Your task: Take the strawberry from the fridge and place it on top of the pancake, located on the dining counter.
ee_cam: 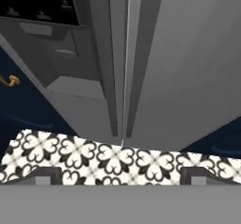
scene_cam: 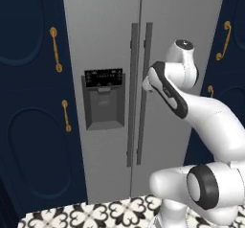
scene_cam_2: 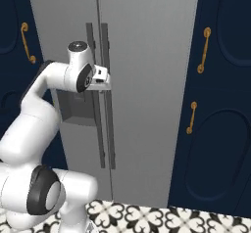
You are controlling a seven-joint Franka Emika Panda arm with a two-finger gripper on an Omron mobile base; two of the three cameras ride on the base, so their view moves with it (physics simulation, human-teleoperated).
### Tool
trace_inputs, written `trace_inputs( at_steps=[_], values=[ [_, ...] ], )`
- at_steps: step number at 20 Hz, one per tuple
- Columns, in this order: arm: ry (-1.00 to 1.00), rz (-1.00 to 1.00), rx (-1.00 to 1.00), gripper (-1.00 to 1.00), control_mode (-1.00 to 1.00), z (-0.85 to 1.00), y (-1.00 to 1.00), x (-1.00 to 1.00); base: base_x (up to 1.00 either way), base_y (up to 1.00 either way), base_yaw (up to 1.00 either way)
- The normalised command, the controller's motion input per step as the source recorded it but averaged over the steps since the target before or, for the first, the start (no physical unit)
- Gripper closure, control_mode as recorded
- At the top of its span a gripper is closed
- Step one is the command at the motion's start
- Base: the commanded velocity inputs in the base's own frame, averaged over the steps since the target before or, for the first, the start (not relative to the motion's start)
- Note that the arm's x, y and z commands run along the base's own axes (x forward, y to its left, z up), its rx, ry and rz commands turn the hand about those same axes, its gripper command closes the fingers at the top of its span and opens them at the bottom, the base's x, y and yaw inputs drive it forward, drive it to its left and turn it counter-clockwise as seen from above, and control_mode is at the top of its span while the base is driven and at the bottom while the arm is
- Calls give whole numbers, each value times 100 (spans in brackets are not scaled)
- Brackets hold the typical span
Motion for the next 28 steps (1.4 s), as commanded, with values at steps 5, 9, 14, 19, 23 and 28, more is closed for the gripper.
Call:
trace_inputs(
  at_steps=[5, 9, 14, 19, 23, 28],
  values=[
    [-14, 0, 0, -100, -100, -8, 0, 100, 0, 0, 0],
    [0, -4, 0, -100, -100, 0, -1, 100, 0, 0, 0],
    [-2, -9, 0, -100, -100, -7, -16, 90, 0, 0, 0],
    [-4, -6, 0, -100, -100, -8, -2, 94, 0, 0, 0],
    [-9, 0, 0, -100, -100, -20, 0, 81, 0, 0, 0],
    [-20, 0, 0, -100, -100, -30, -1, 54, 0, 0, 0]
  ],
)
